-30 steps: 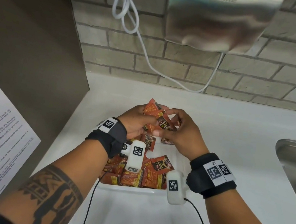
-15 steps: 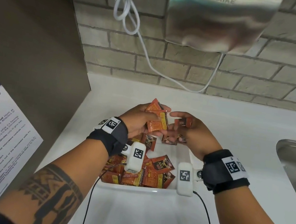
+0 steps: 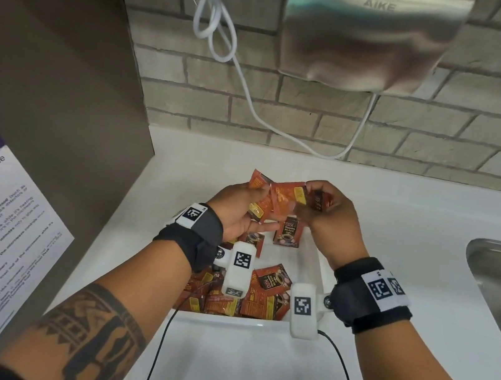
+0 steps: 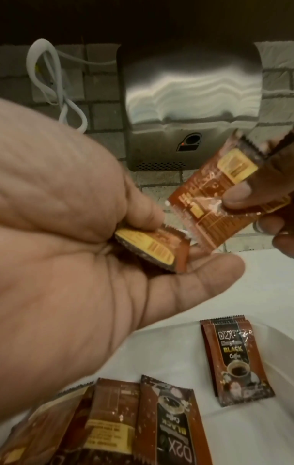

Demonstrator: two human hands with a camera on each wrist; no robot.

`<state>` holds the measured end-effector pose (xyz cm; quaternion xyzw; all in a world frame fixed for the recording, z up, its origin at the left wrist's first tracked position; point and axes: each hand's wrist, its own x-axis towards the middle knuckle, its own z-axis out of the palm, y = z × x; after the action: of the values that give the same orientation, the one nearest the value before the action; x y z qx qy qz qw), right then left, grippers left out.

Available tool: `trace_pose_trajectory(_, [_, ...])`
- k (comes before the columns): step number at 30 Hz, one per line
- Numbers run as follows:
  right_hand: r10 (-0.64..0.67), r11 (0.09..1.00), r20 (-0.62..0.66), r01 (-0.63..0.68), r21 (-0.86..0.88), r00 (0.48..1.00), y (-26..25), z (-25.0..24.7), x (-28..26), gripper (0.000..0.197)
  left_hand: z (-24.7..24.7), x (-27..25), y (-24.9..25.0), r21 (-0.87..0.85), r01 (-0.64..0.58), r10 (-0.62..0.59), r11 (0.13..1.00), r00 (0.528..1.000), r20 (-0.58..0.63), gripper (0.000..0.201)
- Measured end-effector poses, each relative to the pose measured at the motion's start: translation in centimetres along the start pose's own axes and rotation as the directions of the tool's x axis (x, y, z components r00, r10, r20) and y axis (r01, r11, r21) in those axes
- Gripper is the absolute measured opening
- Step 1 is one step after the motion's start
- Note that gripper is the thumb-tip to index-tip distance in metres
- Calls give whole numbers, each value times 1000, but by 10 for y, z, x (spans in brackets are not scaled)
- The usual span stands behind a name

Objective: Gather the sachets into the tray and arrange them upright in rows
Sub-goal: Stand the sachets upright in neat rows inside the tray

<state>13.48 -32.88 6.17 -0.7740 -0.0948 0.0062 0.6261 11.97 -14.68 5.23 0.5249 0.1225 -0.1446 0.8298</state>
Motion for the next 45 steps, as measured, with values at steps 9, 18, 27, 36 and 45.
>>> trace_pose_trajectory(9, [-350,875,-54,306,-374,935,13,8,-6,23,4,-4,8,-76,-6,12,997,997,77,36])
trace_pose_trajectory(18, [10,999,156,-3,-46,988,8,-2,-3,71,-6,0,6,278,-168,172,946,985,12,22])
trace_pose_trajectory(27, [141,971,249,-183,156,958,1,-1,8,53,3,-1,4,211,-94,77,973,993,88,24])
trace_pose_trajectory(36, [144,979,186,-168,118,972,-1,3,9,39,3,4,2,213,-182,167,960,982,88,19])
trace_pose_trajectory(45, [-45,999,47,46,-20,998,-3,-5,12,15,-3,8,8,51,-4,12,999,986,-168,23])
